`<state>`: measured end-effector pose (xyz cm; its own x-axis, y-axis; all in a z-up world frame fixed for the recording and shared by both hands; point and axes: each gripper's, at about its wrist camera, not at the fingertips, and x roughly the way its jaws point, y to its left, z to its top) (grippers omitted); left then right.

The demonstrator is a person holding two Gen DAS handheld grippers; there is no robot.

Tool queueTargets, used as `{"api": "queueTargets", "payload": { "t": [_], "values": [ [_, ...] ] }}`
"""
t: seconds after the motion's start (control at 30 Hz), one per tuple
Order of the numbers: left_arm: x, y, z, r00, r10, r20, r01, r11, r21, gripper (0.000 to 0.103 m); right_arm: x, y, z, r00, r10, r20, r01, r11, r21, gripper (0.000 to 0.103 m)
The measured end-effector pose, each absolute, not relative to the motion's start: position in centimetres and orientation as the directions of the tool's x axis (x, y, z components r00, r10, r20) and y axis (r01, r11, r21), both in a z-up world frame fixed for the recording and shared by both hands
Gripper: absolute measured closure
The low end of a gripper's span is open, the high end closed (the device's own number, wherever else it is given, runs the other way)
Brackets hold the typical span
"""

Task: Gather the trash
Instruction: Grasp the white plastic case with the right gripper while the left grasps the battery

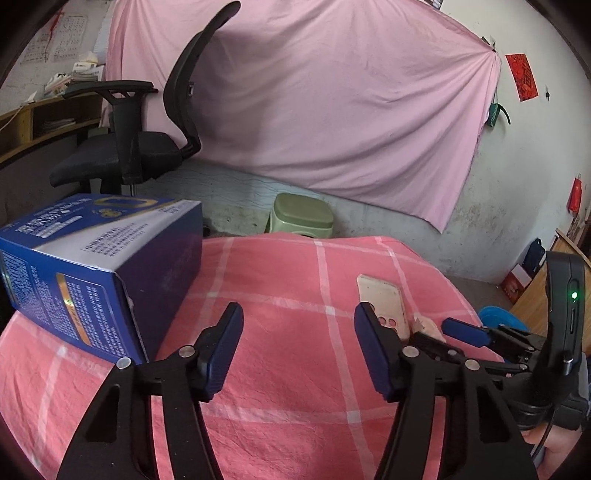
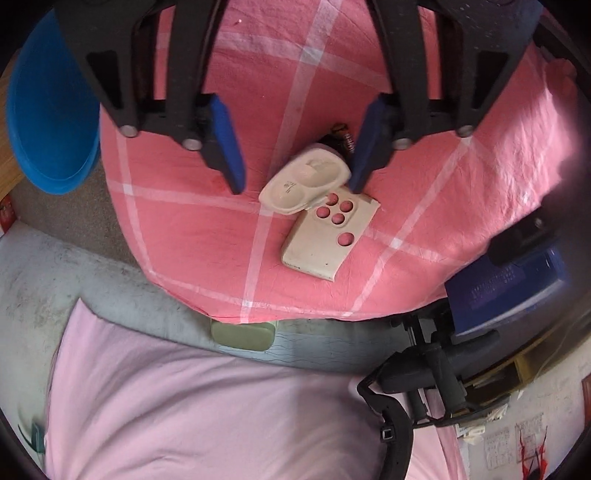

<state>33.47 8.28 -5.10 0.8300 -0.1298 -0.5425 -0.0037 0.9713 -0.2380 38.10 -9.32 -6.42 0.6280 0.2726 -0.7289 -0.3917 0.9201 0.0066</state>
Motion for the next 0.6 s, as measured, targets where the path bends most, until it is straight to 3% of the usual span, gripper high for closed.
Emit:
{"api": "queueTargets", "payload": {
  "t": [0.1,0.2,0.43,0.6],
  "values": [
    [34.0,8.0,-5.4,0.809,-0.171,-0.563,0.026,0.966,-0.257,0.052,38.2,-10.0,-6.5,0.618,0.299,-0.727,-0.380,0.923,0.056,0.044],
    [34.4,7.6,-5.6,0.785,-0.223,-0.578,0.060,0.956,-0.288,0.056,38.4,-10.8,-6.7,0.600,0.324,-0.732,-0.372,0.923,0.104,0.047],
    [35.2,6.3,-6.4,0.709,-0.334,-0.621,0.138,0.929,-0.342,0.061,37.6,-13.0,-6.3,0.622,0.292,-0.726,-0.351,0.933,0.075,0.048],
    [35.9,4.0,-6.9,0.646,-0.400,-0.650,0.186,0.908,-0.375,0.062,37.3,-15.0,-6.3,0.615,0.334,-0.715,-0.350,0.927,0.133,0.048]
  ]
}}
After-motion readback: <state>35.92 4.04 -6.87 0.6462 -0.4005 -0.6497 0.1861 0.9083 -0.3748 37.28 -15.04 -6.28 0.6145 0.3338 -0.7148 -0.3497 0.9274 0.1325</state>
